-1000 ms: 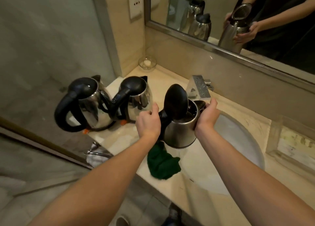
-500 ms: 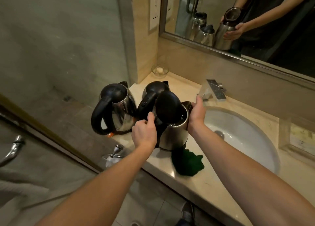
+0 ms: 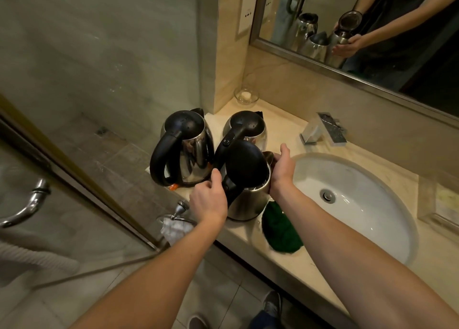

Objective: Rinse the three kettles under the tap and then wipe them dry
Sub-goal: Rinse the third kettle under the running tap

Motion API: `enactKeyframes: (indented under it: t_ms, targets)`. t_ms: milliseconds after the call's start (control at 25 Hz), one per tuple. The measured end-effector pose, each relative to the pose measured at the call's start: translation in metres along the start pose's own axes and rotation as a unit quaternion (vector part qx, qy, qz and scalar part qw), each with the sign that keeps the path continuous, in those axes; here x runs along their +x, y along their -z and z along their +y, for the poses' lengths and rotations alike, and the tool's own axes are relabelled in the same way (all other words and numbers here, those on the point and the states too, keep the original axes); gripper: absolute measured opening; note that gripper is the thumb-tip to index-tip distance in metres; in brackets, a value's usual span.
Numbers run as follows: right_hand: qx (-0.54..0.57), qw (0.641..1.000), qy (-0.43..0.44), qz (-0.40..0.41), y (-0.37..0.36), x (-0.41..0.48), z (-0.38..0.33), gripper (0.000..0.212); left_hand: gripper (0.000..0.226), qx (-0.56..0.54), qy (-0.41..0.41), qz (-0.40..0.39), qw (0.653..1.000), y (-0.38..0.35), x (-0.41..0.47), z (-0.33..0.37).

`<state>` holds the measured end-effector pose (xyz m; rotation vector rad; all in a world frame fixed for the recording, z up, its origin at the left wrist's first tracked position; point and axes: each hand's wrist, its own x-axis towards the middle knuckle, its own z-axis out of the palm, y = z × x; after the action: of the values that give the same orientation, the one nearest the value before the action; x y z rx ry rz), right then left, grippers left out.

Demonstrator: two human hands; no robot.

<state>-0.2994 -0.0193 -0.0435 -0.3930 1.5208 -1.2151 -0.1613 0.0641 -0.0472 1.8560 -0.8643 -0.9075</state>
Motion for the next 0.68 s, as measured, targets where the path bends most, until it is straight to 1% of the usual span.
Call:
enactKeyframes:
  t_ms: [200,400,560,680]
  targets:
    - [-0.006,1.000,0.005,0.008,-0.002,0.002,0.007,0.055,0.076,0.007,0.000,0.014,1.000,-0.003,-0.001,-0.007]
    - [-0.006,1.000,0.000,0.010,-0.001,0.004,0.010,0.058,0.074,0.016,-0.005,0.005,1.000,-0.006,0.005,-0.012]
    - [-0.029,0.999,-0.001,0.014,-0.002,0.003,0.007,0.058,0.061,0.034,0.017,-0.007,0.999,-0.009,0.006,-0.011]
    - [-0.038,0.999,-0.009,-0.001,-0.001,-0.010,0.002,0.056,0.058,0.039,0.026,-0.025,0.999,-0.008,0.005,-0.010]
